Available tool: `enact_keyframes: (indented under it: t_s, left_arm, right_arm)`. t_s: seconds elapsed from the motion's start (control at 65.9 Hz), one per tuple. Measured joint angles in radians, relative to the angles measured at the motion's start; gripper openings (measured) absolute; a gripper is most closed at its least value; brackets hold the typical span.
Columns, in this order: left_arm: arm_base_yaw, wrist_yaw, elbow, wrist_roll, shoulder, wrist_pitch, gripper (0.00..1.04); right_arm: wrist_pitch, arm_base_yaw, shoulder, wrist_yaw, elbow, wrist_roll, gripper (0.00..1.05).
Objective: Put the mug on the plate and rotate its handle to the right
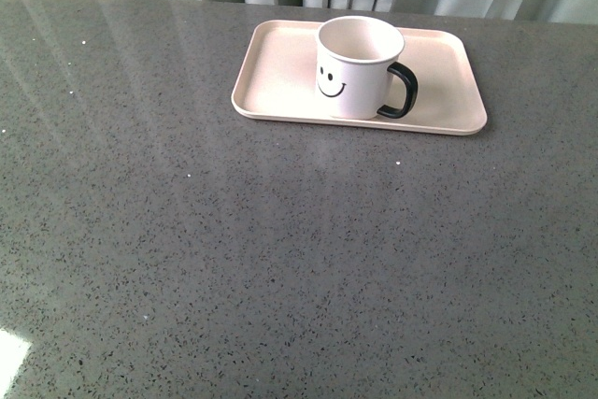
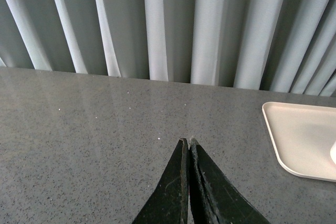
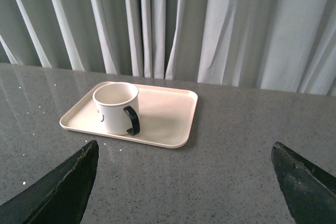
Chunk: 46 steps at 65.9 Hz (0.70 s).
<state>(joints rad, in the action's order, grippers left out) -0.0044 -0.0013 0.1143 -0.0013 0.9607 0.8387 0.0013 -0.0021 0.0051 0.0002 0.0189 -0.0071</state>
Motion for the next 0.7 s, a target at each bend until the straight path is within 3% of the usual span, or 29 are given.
enact_keyframes:
  t_s: [0.213, 0.698]
  left_arm:
    - [0.000, 0.001, -0.075, 0.000, -0.077, -0.008, 0.01]
    - [0.000, 0.002, -0.101, 0.000, -0.447, -0.332, 0.01]
  right_arm:
    - [0.000, 0.000, 0.000, 0.000, 0.000, 0.000, 0.96]
    - [0.000, 0.000, 0.000, 0.000, 0.000, 0.000, 0.96]
